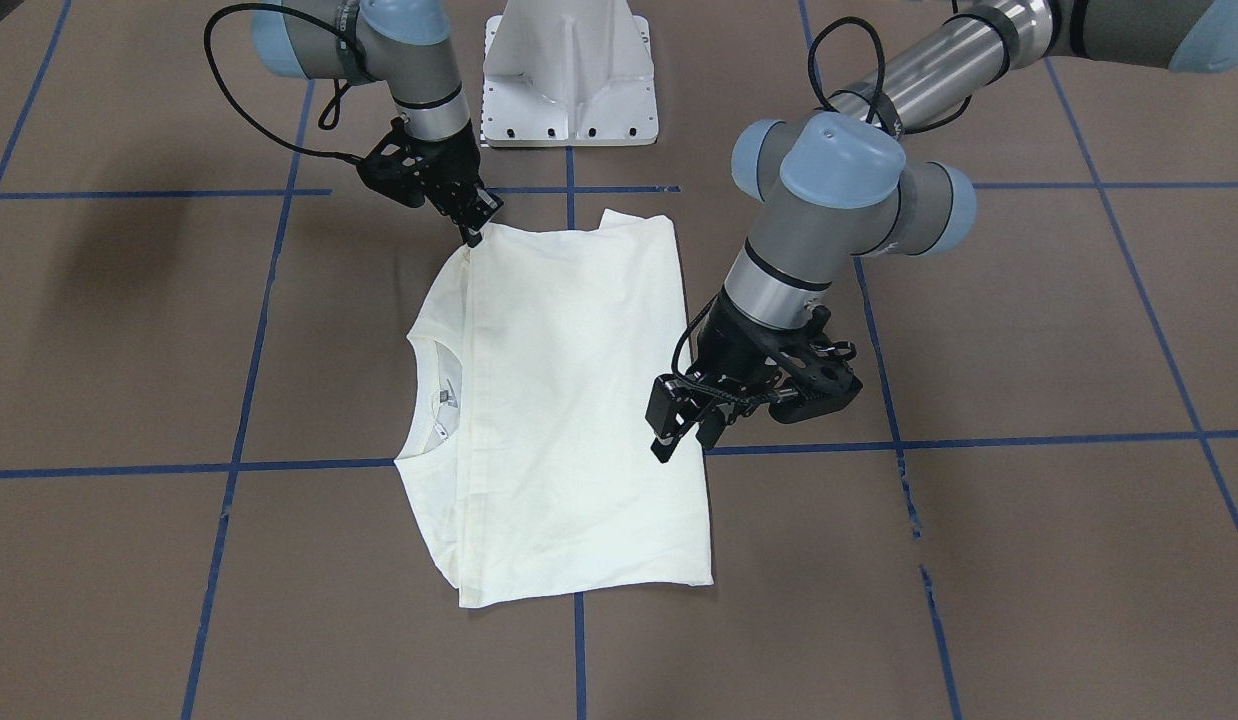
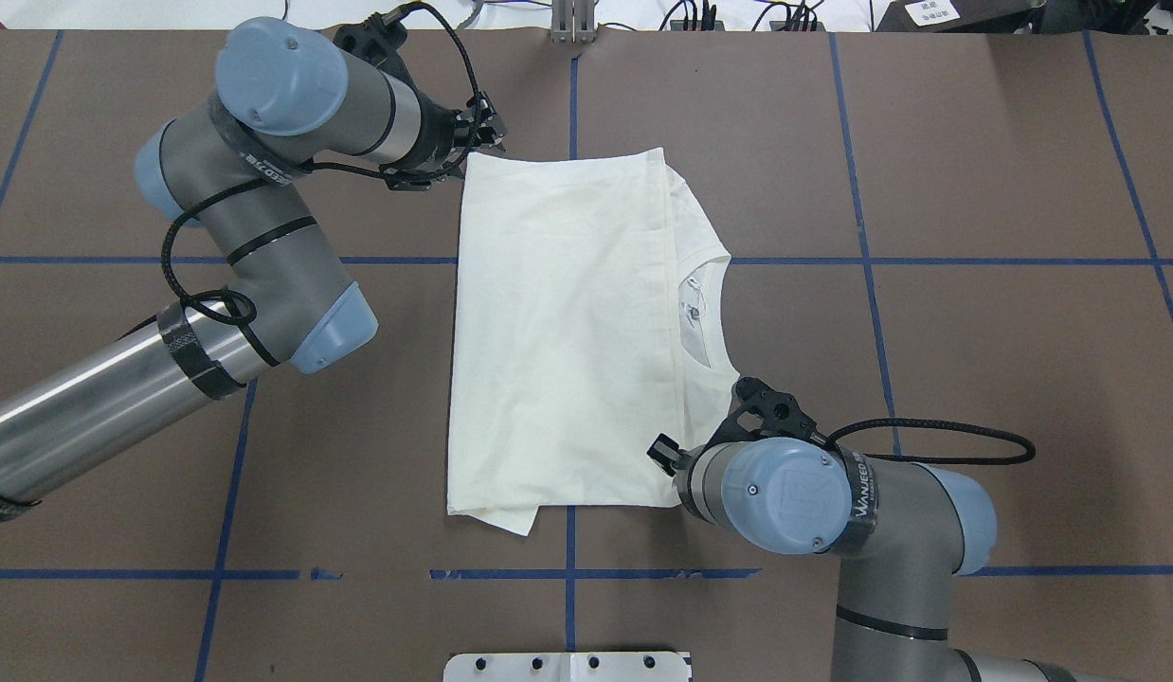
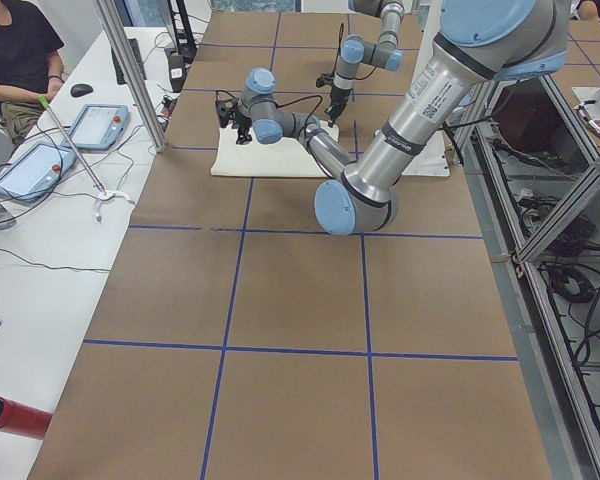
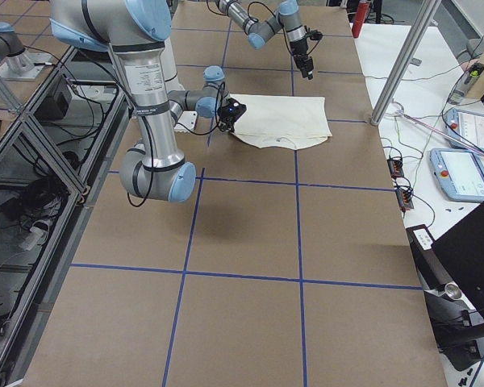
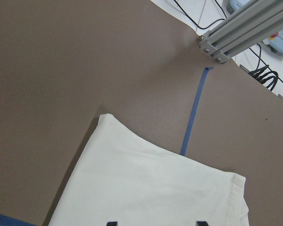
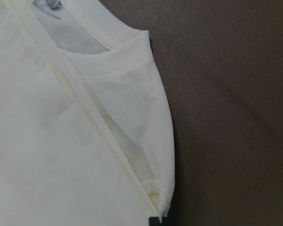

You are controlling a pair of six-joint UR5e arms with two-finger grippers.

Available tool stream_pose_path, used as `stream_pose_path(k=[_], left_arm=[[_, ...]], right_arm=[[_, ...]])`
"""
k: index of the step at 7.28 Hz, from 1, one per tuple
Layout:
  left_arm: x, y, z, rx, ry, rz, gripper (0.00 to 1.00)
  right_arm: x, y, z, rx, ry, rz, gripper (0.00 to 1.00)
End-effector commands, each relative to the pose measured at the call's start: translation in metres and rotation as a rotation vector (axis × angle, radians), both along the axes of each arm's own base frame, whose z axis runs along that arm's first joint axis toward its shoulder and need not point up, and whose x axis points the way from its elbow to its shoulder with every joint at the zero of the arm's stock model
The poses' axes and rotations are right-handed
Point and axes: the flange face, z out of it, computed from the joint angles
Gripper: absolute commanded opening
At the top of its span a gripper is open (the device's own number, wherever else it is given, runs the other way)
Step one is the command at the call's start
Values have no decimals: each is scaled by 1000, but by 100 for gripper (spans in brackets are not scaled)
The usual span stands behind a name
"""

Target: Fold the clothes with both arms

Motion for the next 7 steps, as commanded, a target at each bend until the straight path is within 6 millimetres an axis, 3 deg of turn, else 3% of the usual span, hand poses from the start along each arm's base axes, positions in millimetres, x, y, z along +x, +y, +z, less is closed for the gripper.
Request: stream_pose_path(k=[1,2,3,5,6,7], left_arm=[[-6,40,8,-73,52,-3,61],[-6,98,23,-121,87,27,61],[-4,141,19,-145,80,44,62],[43,239,17,-283,9,70,62],[68,279,30,-328,-26,88,62],[80,301,50,-338,-59,76,62]], right_arm=[[27,8,-9,-1,-38,-14,0],[31,10,-10,-11,-47,-12,0],[31,11,-10,-21,-54,-8,0],[31,12,-11,-23,-60,-12,0],[31,12,-10,-24,-58,-13,0],[31,11,-9,-23,-57,-13,0]])
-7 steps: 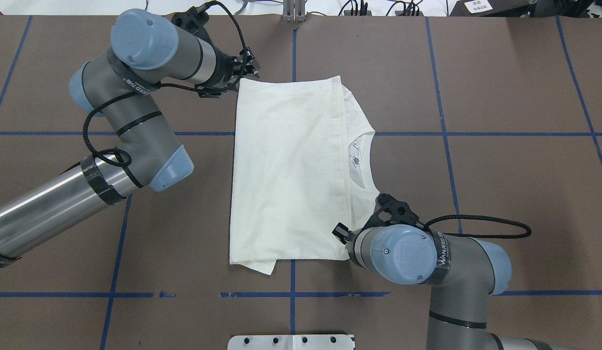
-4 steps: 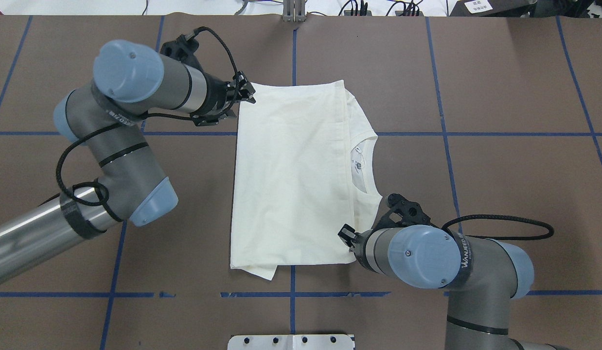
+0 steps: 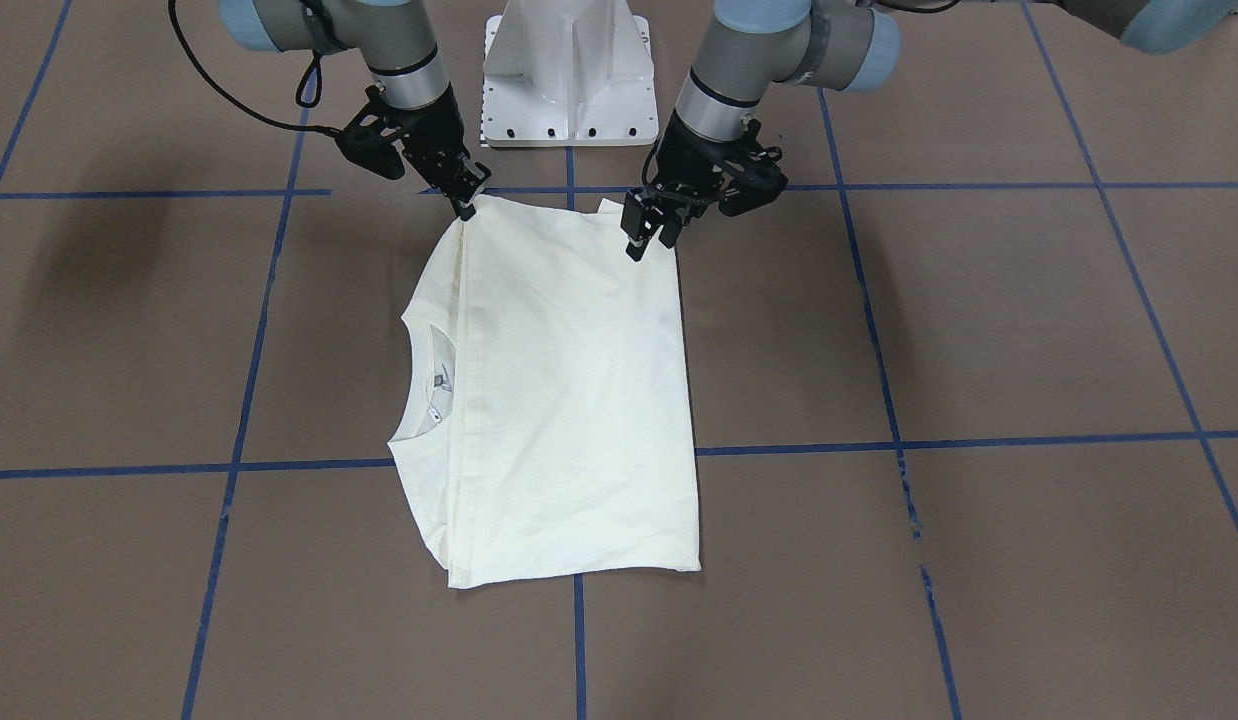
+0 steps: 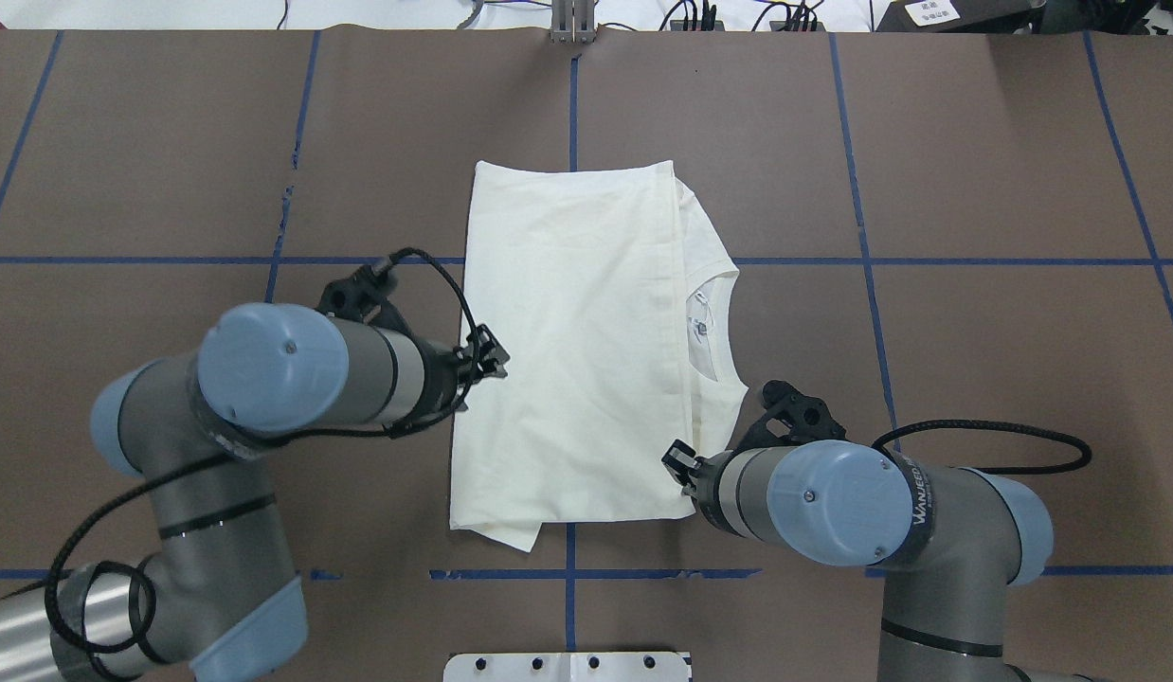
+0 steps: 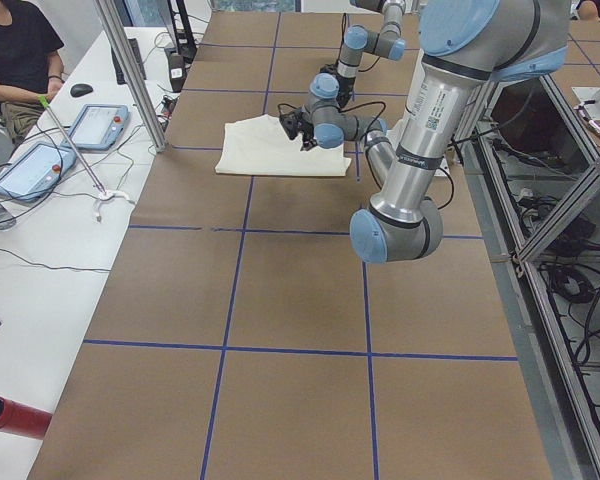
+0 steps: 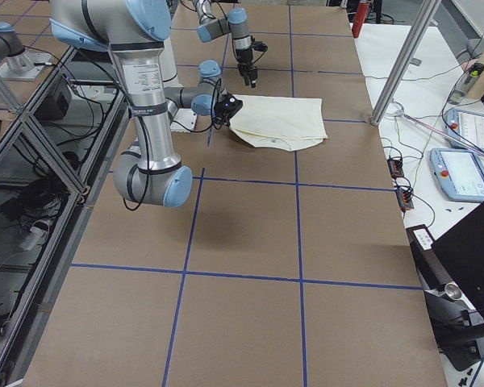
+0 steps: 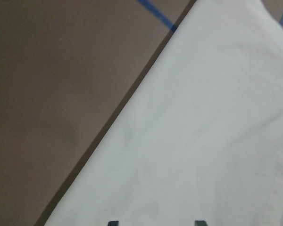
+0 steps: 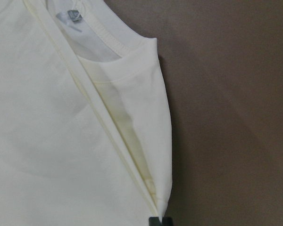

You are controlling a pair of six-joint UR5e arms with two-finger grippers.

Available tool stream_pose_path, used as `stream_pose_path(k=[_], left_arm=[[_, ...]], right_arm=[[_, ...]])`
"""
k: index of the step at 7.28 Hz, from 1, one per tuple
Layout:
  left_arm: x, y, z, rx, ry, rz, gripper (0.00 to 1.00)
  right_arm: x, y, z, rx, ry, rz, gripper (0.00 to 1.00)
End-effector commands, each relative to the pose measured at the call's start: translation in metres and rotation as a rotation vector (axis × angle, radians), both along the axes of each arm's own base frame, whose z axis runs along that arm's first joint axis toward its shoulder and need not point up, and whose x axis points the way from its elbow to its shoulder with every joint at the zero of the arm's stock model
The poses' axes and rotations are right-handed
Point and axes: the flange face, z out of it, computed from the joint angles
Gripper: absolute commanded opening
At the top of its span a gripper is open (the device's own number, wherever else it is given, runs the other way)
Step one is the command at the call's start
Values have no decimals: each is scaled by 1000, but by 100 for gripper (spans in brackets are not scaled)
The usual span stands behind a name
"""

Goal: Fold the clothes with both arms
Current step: 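Lower the left gripper to the shirt edge nearest the robot beside the right gripper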

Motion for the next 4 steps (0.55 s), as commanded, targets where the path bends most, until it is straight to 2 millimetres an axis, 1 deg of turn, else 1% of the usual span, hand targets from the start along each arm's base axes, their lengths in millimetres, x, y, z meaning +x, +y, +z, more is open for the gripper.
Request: stream_pose_path(k=[1,3,4], left_arm=[[20,44,30,-30,-60,7,62],[22,47,36,-45,-71,7,66],[27,52,40,-49,-78,16,66]], right_arm=[[2,0,4,-1,5,0,0],[2,0,4,-2,5,1,0],[3,0,3,-1,4,0,0]])
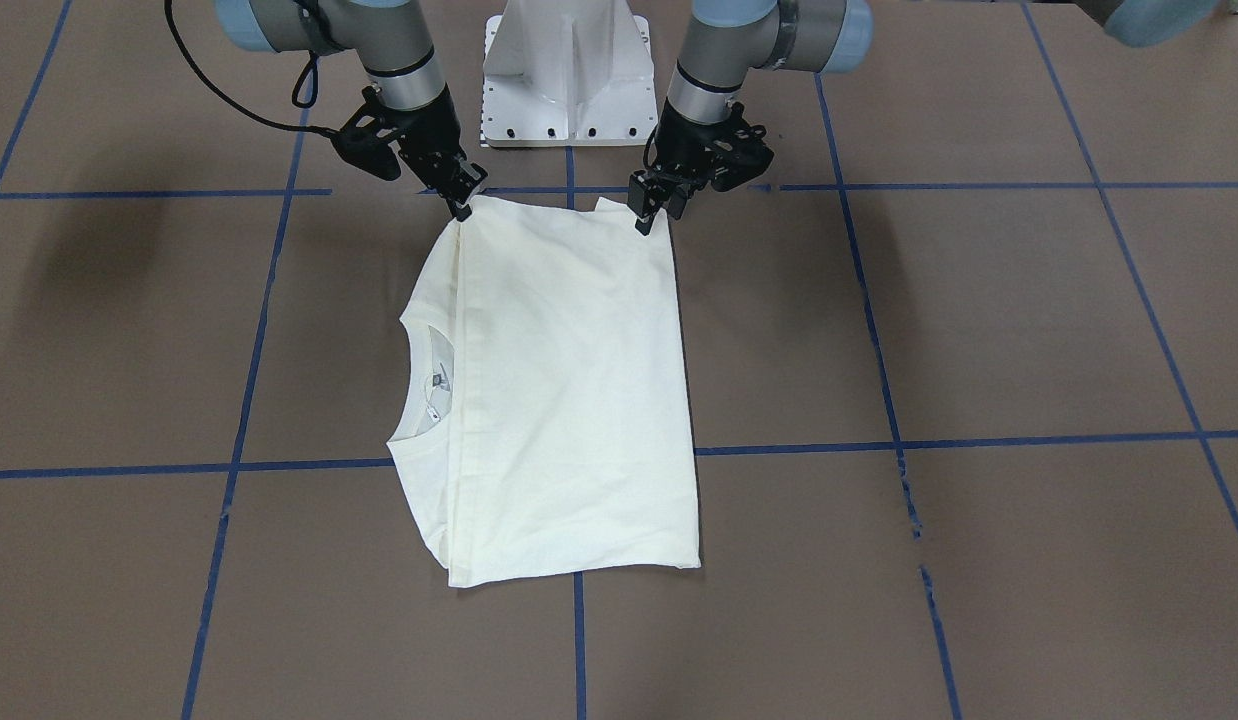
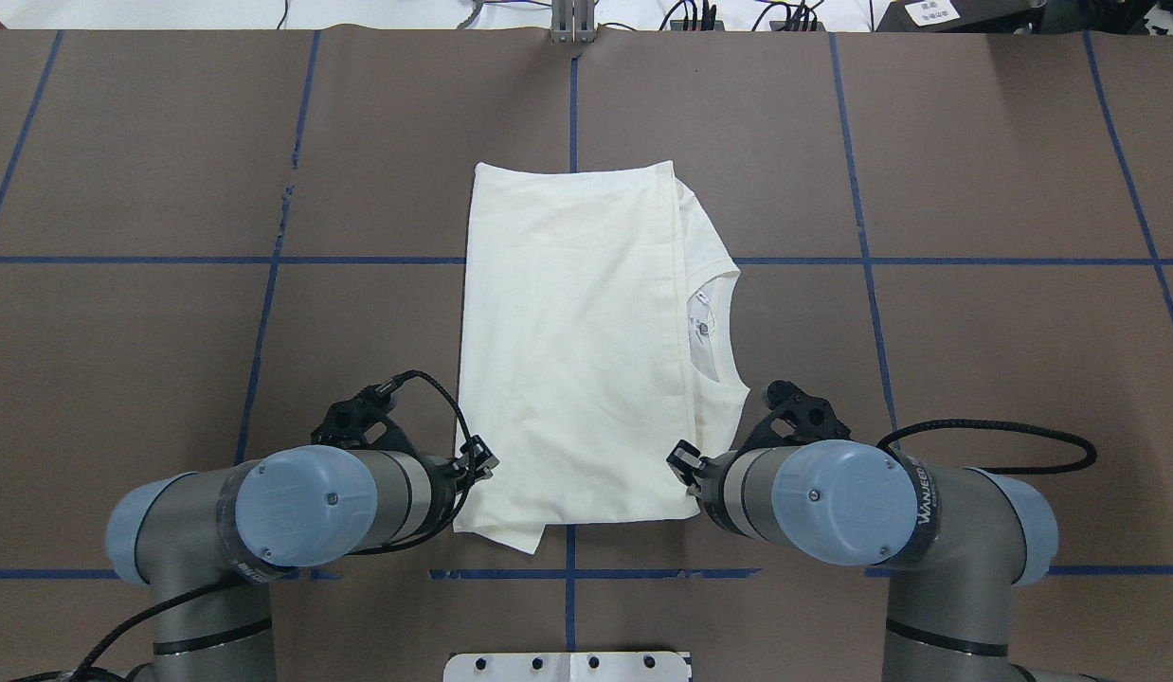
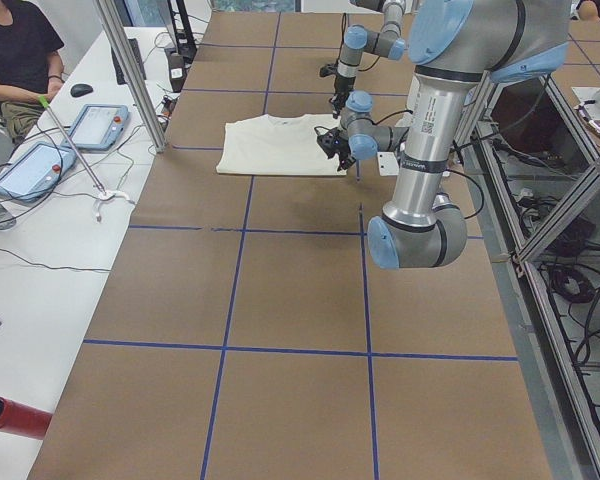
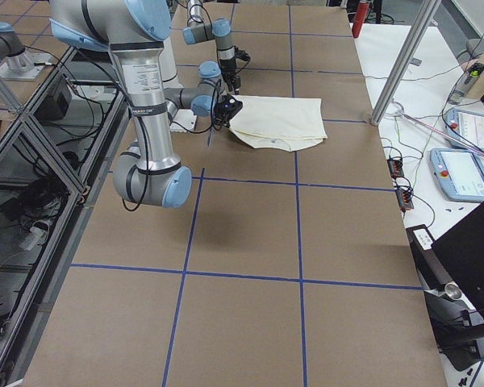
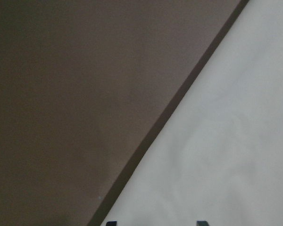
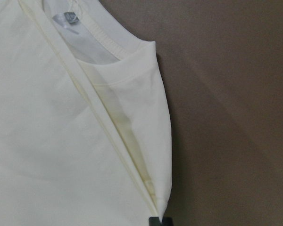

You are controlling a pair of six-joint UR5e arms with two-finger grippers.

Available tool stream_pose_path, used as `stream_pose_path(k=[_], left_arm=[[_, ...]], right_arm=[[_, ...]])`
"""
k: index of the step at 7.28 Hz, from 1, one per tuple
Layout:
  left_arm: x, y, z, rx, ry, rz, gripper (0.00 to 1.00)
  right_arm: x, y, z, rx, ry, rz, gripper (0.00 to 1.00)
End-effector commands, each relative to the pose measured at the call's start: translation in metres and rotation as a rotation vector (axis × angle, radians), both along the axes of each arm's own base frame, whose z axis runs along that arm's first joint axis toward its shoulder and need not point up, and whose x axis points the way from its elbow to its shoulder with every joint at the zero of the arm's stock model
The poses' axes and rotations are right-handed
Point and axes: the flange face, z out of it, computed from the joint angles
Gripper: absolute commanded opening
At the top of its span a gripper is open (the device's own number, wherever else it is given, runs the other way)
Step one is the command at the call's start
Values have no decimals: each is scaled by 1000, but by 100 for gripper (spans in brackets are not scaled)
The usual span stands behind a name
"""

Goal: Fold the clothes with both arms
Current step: 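Lower the left gripper to the shirt edge nearest the robot beside the right gripper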

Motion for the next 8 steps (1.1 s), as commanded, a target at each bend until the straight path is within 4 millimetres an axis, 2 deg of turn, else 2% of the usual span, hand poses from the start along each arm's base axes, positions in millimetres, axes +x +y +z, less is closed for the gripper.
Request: stream_pose_path(k=[1,4,5,6,8], left_arm=[[15,22,9,-10,-18,38,65],[25,28,19,-30,-38,42,49],[26,30,19,-33,-37,43,36],[26,30,19,-41,-35,38,0],[23,29,11,-35,-19,36,0]], right_arm=[[1,0,0,1,1,1,0],[0,1,-1,1,-2,0,0],[0,1,-2,1,-4,0,0],[1,1,-3,2,-5,0,0],[1,1,-3,2,-5,0,0]])
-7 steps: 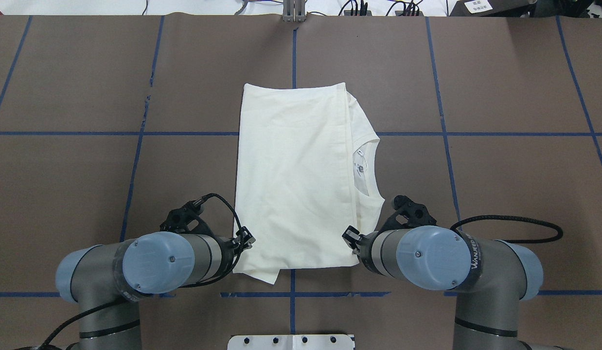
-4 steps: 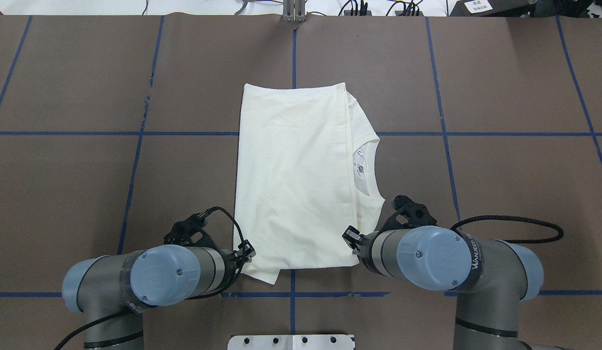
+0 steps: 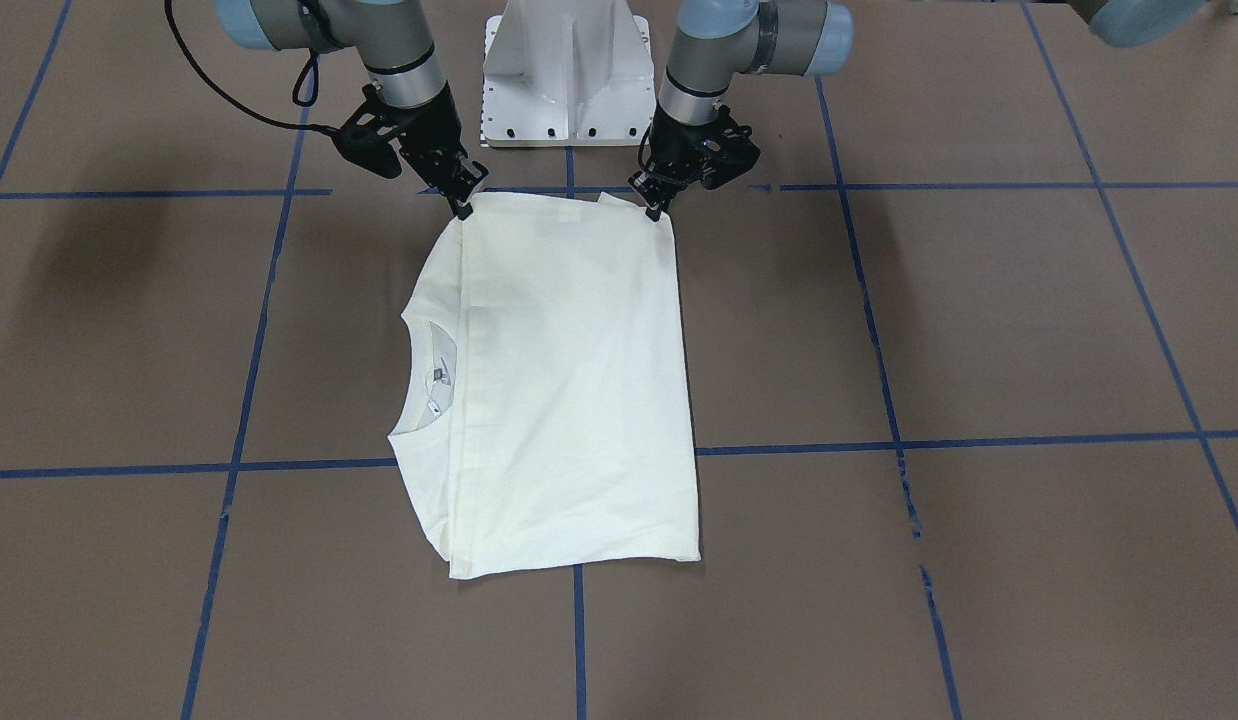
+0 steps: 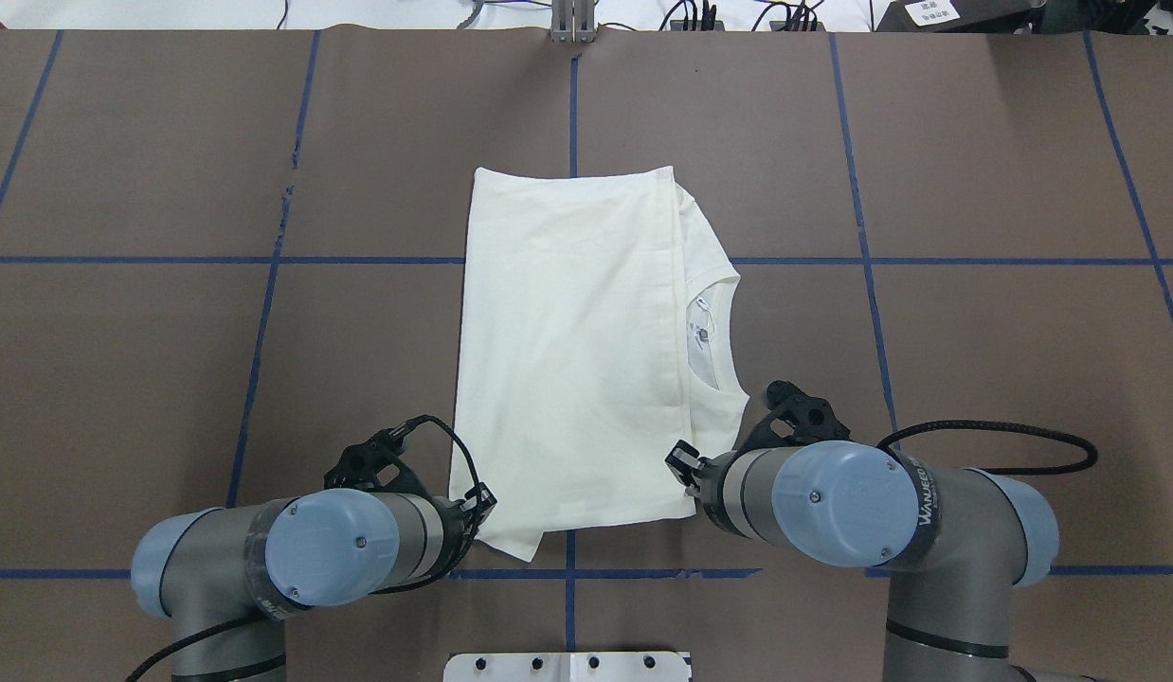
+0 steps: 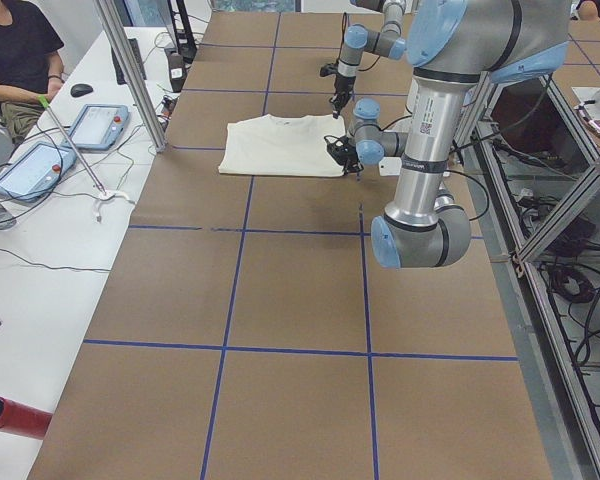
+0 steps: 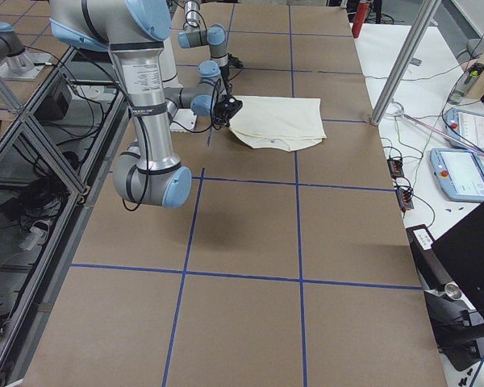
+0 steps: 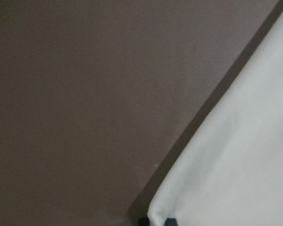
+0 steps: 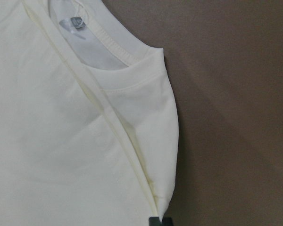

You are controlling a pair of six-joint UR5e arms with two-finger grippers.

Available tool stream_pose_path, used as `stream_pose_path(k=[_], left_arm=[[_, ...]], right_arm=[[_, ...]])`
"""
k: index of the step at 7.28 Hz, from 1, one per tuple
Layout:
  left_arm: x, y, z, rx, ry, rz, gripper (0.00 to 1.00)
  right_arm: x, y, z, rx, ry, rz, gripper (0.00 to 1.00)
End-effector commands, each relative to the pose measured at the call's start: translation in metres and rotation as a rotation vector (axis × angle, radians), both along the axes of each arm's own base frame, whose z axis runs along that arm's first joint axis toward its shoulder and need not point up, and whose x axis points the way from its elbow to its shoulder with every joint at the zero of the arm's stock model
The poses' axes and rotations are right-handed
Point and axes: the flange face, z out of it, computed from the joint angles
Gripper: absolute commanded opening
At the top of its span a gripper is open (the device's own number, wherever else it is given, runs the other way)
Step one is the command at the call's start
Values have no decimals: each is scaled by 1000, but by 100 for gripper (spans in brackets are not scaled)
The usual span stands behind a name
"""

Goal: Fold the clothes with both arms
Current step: 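Lower the left gripper to the shirt edge nearest the robot beside the right gripper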

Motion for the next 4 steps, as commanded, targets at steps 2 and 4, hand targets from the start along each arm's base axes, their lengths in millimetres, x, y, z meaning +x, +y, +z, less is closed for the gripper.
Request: stream_pose_path(k=[2,4], left_arm=[[-33,1,-34,14,67,-10,0],[-67,12,-73,24,140,-3,0]], right_arm=[[7,2,-10,5,-23,1,0],[3,26,-20,-52,-59,6,0]])
